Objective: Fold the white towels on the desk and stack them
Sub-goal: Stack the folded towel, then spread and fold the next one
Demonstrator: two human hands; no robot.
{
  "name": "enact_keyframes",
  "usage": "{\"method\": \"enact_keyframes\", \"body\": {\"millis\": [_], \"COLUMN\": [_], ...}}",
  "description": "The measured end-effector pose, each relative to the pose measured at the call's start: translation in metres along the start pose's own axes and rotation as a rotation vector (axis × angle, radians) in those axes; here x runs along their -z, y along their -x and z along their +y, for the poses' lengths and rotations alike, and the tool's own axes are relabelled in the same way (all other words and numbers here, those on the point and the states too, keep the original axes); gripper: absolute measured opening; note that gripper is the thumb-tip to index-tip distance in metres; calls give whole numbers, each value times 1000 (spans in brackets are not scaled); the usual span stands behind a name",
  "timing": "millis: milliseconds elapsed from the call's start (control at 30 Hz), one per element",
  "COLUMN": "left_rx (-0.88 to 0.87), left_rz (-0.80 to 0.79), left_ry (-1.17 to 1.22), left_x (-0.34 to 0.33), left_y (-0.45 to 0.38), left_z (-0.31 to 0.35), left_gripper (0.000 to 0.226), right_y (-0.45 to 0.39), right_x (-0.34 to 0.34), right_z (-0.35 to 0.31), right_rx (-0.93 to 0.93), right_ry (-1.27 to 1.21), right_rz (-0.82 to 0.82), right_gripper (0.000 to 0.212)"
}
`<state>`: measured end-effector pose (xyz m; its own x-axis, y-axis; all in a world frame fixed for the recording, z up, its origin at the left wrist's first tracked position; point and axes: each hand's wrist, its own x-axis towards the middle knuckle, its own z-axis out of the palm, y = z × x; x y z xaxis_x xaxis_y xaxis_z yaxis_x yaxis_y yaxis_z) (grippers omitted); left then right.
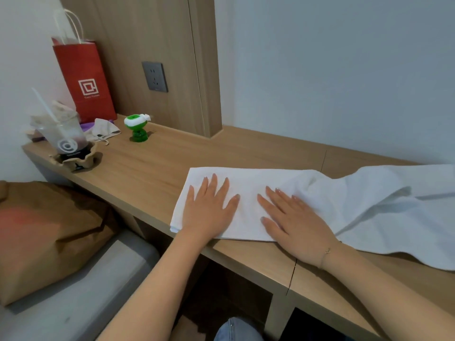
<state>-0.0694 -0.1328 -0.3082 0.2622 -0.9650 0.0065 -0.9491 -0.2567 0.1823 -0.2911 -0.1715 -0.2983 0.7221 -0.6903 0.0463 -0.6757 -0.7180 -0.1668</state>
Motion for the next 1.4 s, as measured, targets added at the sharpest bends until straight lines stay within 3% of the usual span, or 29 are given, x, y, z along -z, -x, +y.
{"method": "enact_keyframes", "body": {"millis": [267,333,400,500,567,800,967,1167,1400], "left_rx": [-26,11,32,-24,-105,-398,-505,-525,-361], "left_rz": [-56,-85,-10,186,231,210,121,-25,-50], "left_ry": [-43,-45,-30,158,246,241,196,214,237], "left_x": [22,33,43,53,61,71,57,23,-16], "left_y": [-23,-19,-14,0,8,1,-18,-50,-96], "left_z": [-49,-49,-37,5,46,200,293,376,416], "left_gripper": [63,61,56,43,36,29,30,39,38], "right_y": [-37,-38,-26,13,44,151,205,239,241], "right_x": [6,17,31,55,74,102,100,85,80], "right_z": [-38,-40,-31,-1,28,160,239,290,307], "right_rx": [8,23,23,69,73,-231,-408,-485,-474], "right_ry": [-128,-267,-440,-485,-508,-474,-445,-423,-378], "right_rz": [-91,-103,-16,174,247,341,436,477,439], "right_gripper": [61,55,43,26,20,16,22,9,9]}}
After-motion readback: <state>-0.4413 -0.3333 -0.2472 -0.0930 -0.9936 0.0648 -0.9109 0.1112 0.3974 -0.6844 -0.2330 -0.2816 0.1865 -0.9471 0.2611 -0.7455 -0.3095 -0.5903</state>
